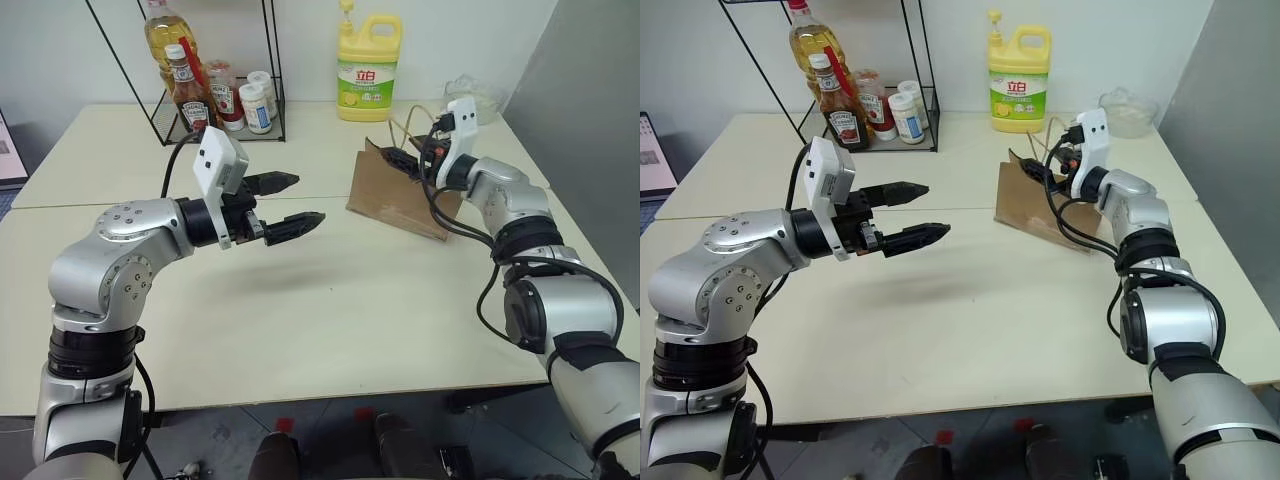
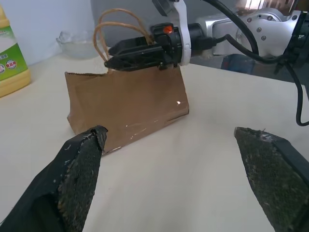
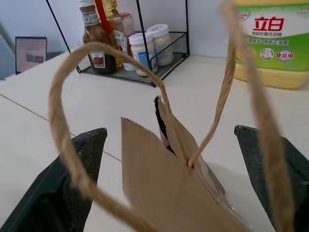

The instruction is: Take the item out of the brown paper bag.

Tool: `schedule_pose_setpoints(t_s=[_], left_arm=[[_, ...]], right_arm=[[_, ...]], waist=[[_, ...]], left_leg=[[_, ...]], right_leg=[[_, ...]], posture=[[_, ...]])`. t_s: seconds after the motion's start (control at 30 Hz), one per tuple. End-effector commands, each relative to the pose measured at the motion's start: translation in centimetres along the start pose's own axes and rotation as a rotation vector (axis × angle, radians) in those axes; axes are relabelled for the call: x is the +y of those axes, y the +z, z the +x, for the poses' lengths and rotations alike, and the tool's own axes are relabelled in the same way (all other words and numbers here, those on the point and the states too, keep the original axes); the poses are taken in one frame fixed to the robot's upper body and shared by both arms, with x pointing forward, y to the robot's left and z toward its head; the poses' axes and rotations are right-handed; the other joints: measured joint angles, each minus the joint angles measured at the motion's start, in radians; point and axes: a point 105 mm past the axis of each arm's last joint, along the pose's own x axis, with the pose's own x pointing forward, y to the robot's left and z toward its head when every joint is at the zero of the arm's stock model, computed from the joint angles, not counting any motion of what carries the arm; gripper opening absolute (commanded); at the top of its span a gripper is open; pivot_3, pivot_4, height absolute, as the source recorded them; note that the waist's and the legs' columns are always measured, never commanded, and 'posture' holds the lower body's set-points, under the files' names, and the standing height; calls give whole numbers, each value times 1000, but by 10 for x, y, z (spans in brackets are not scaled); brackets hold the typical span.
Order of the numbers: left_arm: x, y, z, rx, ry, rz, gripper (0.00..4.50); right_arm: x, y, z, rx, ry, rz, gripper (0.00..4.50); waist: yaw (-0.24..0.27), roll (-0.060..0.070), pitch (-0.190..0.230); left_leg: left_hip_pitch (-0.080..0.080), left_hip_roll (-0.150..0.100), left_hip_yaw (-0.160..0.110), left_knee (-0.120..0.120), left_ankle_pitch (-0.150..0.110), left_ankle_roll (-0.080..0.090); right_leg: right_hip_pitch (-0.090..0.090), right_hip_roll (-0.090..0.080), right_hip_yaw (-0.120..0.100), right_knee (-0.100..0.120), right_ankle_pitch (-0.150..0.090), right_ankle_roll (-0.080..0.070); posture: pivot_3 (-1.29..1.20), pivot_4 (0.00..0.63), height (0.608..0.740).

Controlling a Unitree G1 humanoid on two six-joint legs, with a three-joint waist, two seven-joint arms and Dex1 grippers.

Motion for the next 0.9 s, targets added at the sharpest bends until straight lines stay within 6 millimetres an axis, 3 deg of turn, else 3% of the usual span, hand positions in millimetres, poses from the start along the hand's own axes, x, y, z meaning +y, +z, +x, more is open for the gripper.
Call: schedule_pose_setpoints(t_s=[0.03, 0.13, 0.43, 0.5, 0.77, 0.9], left_arm=[[-2, 12, -3, -41, 8, 33, 4500], [-3, 11, -2, -43, 12, 34, 4500], [-1, 11, -3, -40, 31, 47, 4500], [-2, 11, -3, -41, 31, 48, 4500], [-1, 13, -4, -57, 39, 32, 4500], [-4, 4, -8, -42, 53, 8, 4500]], right_arm=[[1, 20, 3, -55, -7, -30, 4449], [0, 17, 5, -46, -29, -40, 3832], [-1, 19, 6, -60, -46, -49, 505], [-2, 20, 6, -67, -43, -40, 15], [2, 26, 6, -68, -7, -60, 15], [13, 36, 10, -80, 49, -99, 15]], waist=[[0, 0, 0], [0, 0, 0], [-8, 0, 0], [-10, 0, 0], [-13, 0, 0], [-15, 1, 0]], left_leg=[[0, 0, 0, 0, 0, 0], [0, 0, 0, 0, 0, 0], [0, 0, -1, 0, 2, -3], [0, 0, -1, 0, 2, -3], [0, 0, -1, 0, 2, -3], [0, 0, -1, 0, 2, -3]], right_leg=[[0, 0, 0, 0, 0, 0], [0, -1, -1, 0, 0, 0], [0, -1, -2, 1, 0, 0], [0, -1, -2, 1, 0, 0], [0, -1, -3, 1, 0, 0], [0, -1, -3, 1, 0, 0]], posture=[[0, 150, 740], [0, 150, 740], [0, 150, 740], [0, 150, 740], [0, 150, 740], [0, 150, 740]])
